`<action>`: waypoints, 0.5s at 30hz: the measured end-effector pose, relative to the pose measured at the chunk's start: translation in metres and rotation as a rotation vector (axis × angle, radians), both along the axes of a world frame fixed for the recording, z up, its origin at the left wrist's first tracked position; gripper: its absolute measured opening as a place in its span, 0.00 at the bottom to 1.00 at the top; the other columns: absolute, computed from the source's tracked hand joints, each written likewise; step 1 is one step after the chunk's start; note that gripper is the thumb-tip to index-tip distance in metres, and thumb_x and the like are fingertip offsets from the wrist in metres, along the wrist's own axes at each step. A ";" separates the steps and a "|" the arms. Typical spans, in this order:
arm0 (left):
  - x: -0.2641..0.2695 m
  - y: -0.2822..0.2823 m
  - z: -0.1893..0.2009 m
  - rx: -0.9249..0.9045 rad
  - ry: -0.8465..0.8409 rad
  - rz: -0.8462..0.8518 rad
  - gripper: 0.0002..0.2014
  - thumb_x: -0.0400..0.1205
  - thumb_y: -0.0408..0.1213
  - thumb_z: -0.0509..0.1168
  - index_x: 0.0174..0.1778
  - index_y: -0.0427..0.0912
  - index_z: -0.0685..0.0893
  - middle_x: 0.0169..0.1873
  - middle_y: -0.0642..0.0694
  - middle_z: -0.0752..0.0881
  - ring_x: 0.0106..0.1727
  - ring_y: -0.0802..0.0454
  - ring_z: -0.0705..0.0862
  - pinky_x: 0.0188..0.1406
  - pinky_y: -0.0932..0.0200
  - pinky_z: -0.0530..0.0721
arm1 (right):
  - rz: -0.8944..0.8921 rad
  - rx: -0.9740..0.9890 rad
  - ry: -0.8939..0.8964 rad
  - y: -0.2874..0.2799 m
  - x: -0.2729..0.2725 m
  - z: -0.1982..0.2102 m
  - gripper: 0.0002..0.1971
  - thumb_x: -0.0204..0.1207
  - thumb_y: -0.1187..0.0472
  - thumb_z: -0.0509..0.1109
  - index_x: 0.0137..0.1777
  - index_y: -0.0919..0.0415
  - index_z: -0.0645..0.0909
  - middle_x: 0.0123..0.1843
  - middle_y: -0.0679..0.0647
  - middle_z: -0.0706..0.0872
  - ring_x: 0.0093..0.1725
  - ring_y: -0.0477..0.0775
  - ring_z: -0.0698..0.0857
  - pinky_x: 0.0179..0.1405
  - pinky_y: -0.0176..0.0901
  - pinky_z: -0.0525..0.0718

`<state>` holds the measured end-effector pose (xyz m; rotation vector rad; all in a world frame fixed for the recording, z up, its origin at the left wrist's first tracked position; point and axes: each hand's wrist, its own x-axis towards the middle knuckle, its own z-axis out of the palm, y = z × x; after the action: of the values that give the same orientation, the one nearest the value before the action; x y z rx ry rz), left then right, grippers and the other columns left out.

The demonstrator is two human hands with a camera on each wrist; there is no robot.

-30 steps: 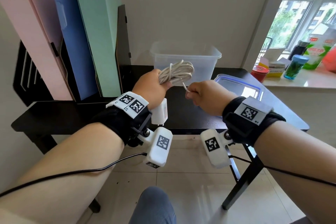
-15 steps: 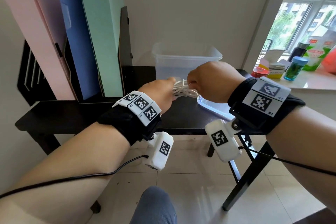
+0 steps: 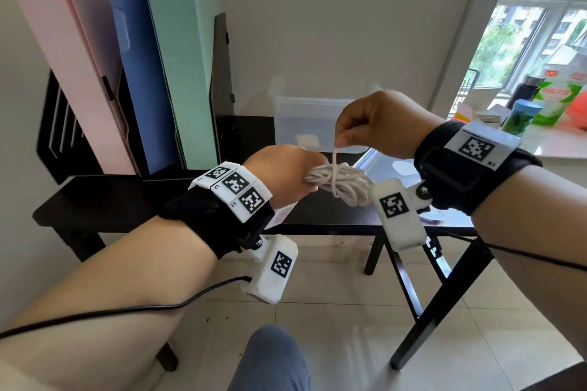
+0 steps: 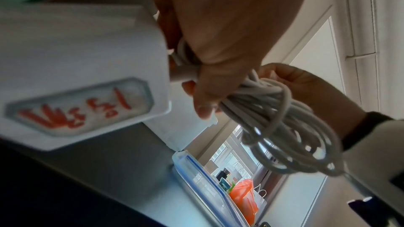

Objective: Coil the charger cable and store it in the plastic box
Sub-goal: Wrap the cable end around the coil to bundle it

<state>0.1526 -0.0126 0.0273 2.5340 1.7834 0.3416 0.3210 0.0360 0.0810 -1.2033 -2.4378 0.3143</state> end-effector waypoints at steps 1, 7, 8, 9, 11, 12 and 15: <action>-0.001 -0.001 -0.001 -0.036 -0.036 -0.044 0.10 0.80 0.43 0.63 0.55 0.49 0.81 0.48 0.47 0.85 0.50 0.47 0.82 0.47 0.56 0.77 | 0.000 -0.036 0.031 0.003 0.002 -0.001 0.06 0.69 0.55 0.75 0.41 0.57 0.86 0.35 0.52 0.87 0.39 0.52 0.82 0.48 0.43 0.80; -0.006 -0.006 -0.001 -0.094 -0.456 -0.153 0.12 0.77 0.36 0.69 0.56 0.49 0.86 0.40 0.58 0.83 0.45 0.59 0.82 0.46 0.69 0.77 | 0.033 -0.230 0.213 0.013 0.004 -0.018 0.05 0.72 0.57 0.73 0.35 0.50 0.83 0.25 0.42 0.85 0.30 0.40 0.81 0.39 0.33 0.80; -0.007 -0.007 0.000 -0.103 -0.485 -0.163 0.12 0.77 0.35 0.70 0.56 0.48 0.86 0.41 0.56 0.85 0.44 0.59 0.83 0.46 0.71 0.78 | 0.049 -0.266 0.218 0.012 0.004 -0.019 0.05 0.73 0.57 0.72 0.36 0.51 0.84 0.26 0.42 0.85 0.27 0.37 0.80 0.35 0.29 0.80; -0.008 -0.006 -0.001 -0.109 -0.503 -0.168 0.11 0.77 0.35 0.70 0.55 0.48 0.87 0.43 0.54 0.87 0.45 0.59 0.84 0.47 0.70 0.78 | 0.054 -0.306 0.215 0.013 0.005 -0.021 0.05 0.74 0.58 0.71 0.37 0.53 0.84 0.25 0.42 0.85 0.25 0.35 0.80 0.30 0.26 0.78; -0.012 -0.004 -0.003 -0.114 -0.575 -0.146 0.08 0.76 0.35 0.71 0.49 0.51 0.87 0.41 0.56 0.88 0.42 0.64 0.84 0.46 0.69 0.80 | 0.050 -0.393 0.199 0.014 0.007 -0.023 0.07 0.75 0.60 0.70 0.36 0.53 0.85 0.24 0.42 0.85 0.22 0.36 0.79 0.24 0.26 0.77; -0.015 -0.003 -0.003 -0.115 -0.646 -0.122 0.08 0.76 0.34 0.71 0.47 0.53 0.86 0.38 0.59 0.87 0.39 0.69 0.83 0.43 0.72 0.79 | 0.049 -0.425 0.206 0.014 0.008 -0.024 0.09 0.75 0.62 0.69 0.35 0.51 0.85 0.24 0.43 0.85 0.22 0.40 0.78 0.24 0.30 0.76; -0.018 0.001 -0.002 -0.111 -0.836 -0.069 0.12 0.75 0.30 0.71 0.48 0.52 0.83 0.35 0.62 0.84 0.32 0.76 0.80 0.36 0.80 0.75 | 0.069 -0.450 0.262 0.012 0.006 -0.026 0.10 0.70 0.66 0.68 0.31 0.52 0.85 0.26 0.48 0.84 0.27 0.54 0.73 0.25 0.38 0.70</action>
<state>0.1349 -0.0120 0.0248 1.9075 1.3206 1.0632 0.3273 0.0478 0.0546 -1.1586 -2.2446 1.0170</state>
